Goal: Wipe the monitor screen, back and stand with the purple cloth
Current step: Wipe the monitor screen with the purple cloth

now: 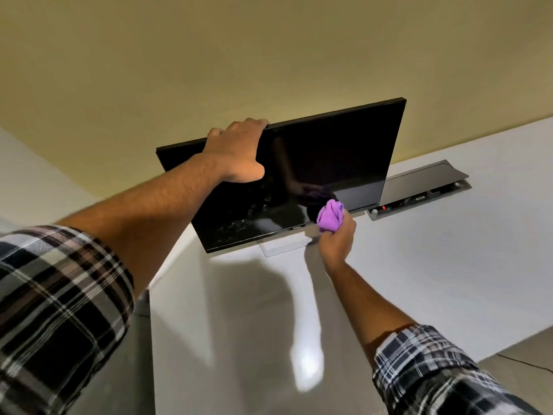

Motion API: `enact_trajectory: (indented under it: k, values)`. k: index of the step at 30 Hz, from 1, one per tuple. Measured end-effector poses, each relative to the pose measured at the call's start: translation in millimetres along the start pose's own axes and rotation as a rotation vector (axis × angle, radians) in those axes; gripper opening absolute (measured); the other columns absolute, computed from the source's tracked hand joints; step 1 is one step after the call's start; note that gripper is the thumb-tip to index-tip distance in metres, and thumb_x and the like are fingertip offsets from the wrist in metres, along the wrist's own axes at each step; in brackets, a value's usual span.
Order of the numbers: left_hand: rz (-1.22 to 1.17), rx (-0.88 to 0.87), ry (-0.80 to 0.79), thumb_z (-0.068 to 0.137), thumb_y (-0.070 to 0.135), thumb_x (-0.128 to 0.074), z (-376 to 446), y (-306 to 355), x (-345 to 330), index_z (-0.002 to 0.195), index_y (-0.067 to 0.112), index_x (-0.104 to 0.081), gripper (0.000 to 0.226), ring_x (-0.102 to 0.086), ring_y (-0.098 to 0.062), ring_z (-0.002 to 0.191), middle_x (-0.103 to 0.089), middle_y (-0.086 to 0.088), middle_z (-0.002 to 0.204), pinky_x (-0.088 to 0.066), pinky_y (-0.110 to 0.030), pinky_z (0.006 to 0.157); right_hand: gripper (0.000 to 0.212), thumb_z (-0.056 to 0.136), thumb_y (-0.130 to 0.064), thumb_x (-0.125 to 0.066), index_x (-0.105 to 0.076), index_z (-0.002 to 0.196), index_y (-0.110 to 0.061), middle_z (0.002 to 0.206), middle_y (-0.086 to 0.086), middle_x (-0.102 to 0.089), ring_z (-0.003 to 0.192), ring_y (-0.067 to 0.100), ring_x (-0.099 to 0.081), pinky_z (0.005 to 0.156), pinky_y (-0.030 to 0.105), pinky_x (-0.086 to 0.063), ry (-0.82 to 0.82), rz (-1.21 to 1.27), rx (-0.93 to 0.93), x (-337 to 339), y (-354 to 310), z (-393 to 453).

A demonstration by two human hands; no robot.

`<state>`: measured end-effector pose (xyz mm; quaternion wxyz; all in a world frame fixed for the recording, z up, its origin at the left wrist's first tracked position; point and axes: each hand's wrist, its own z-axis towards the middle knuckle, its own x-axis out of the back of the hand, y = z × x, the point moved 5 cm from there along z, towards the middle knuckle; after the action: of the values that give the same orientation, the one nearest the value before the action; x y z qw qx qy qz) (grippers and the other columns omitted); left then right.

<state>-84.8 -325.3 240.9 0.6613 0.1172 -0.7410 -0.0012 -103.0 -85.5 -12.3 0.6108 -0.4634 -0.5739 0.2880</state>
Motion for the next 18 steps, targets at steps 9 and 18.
enact_trajectory:
  k: [9,18]
  values:
    - [0.024,0.014,0.016,0.066,0.019,-0.069,3.6,0.4,-1.9,0.154,0.026,-0.025,0.098,-0.044,-0.026,0.136,-0.043,0.0,0.148,-0.035,-0.051,0.11,0.037,0.061,-0.001,-0.053,-0.044,0.073,-0.035,0.082,-0.01,-0.043,0.073,0.015,-0.039,0.061,0.036,-0.032,-0.199,0.002,0.087,-79.9,-25.7,-101.2]
    - [0.055,-0.019,0.04,0.065,0.02,-0.071,-2.0,-0.1,-5.6,0.155,0.027,-0.021,0.103,-0.04,-0.025,0.14,-0.04,-0.001,0.152,-0.033,-0.049,0.114,0.013,0.08,-0.019,-0.039,-0.048,0.072,-0.016,0.071,-0.004,-0.05,0.067,0.018,-0.046,0.058,0.041,-0.048,-0.609,-0.075,0.262,-72.0,-41.3,-108.4]
